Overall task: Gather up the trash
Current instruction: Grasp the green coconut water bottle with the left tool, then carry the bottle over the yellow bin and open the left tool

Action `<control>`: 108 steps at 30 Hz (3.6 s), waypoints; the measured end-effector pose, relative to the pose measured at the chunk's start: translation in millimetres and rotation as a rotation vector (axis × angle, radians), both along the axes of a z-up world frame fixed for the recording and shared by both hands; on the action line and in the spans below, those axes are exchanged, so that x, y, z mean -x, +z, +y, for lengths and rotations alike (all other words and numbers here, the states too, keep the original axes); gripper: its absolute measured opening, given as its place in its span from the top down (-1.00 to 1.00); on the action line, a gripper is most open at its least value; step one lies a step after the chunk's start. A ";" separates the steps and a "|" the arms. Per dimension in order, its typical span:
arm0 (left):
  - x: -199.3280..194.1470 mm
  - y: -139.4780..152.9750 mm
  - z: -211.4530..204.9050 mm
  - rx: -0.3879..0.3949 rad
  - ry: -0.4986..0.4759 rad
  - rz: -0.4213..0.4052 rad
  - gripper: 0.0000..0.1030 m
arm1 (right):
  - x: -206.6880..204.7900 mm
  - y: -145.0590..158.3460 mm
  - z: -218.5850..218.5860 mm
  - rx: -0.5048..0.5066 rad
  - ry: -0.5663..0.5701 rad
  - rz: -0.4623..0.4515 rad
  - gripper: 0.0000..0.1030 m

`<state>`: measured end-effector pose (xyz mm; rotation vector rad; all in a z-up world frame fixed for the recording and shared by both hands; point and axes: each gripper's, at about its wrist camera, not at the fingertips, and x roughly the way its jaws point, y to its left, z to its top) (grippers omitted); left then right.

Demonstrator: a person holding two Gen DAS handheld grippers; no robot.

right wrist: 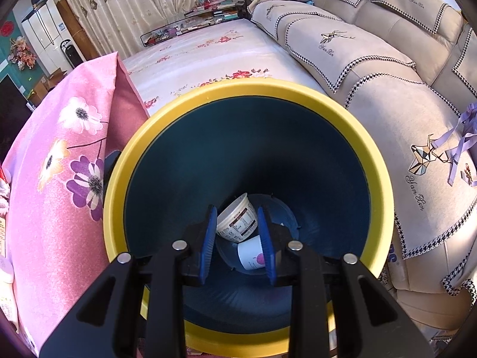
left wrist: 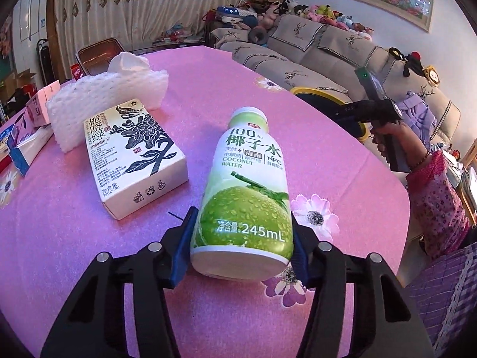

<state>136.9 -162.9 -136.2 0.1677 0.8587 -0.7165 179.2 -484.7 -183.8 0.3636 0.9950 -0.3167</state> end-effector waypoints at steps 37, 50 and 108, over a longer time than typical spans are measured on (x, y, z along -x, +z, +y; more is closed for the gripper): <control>-42.4 90.4 -36.5 0.022 0.015 -0.255 0.01 | 28.8 24.9 -5.2 -0.012 0.003 -0.079 0.47; -60.1 115.7 -95.0 0.059 -0.091 -0.234 0.01 | 71.0 59.0 -19.0 0.013 0.009 -0.176 0.47; -17.5 94.6 -28.2 0.115 0.221 -0.155 -0.91 | 32.3 78.8 89.2 0.021 0.245 -0.176 0.32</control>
